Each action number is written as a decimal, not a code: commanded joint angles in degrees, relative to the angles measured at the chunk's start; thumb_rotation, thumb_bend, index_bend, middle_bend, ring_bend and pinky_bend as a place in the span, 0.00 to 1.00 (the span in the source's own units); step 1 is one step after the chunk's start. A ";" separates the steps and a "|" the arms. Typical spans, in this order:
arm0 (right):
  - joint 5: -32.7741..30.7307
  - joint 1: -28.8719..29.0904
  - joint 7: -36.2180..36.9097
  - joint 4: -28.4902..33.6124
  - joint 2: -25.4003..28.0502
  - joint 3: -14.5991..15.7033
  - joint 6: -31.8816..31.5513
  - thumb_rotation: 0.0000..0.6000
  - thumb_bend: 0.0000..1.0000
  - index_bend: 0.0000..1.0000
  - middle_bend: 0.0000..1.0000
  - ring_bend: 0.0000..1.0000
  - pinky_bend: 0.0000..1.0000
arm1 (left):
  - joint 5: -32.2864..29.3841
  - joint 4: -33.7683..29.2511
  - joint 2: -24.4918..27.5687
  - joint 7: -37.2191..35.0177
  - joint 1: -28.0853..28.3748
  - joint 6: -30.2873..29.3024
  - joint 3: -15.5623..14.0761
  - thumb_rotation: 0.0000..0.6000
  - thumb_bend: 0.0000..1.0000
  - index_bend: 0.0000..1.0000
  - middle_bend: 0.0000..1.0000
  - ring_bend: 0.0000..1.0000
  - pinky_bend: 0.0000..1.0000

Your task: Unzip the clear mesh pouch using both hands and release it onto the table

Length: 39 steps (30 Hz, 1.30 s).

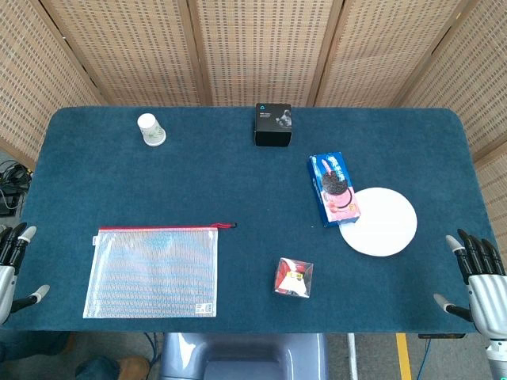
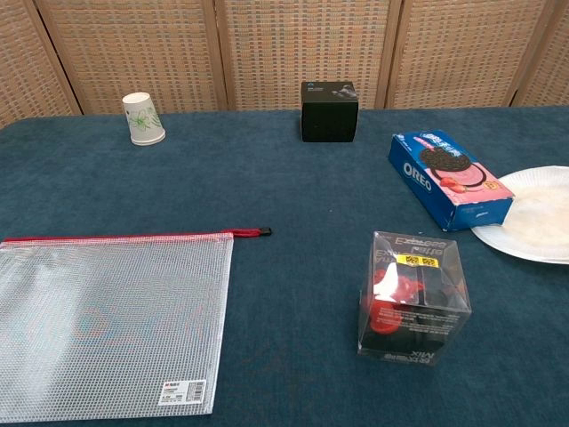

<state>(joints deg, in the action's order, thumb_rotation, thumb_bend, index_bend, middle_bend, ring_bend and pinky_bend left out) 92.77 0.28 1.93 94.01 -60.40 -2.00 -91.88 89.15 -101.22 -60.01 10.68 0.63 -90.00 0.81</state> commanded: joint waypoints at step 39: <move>-5.86 1.70 -2.37 -0.83 -1.24 -2.10 4.09 1.00 0.00 0.00 0.00 0.00 0.00 | -41.51 13.76 -24.44 23.29 46.33 45.68 16.22 1.00 0.32 0.45 0.95 0.96 1.00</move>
<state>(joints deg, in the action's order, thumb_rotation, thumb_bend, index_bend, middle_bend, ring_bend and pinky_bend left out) 86.94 1.95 -0.39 93.21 -61.60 -4.07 -87.84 53.36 -91.98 -79.83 29.70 41.71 -47.29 15.98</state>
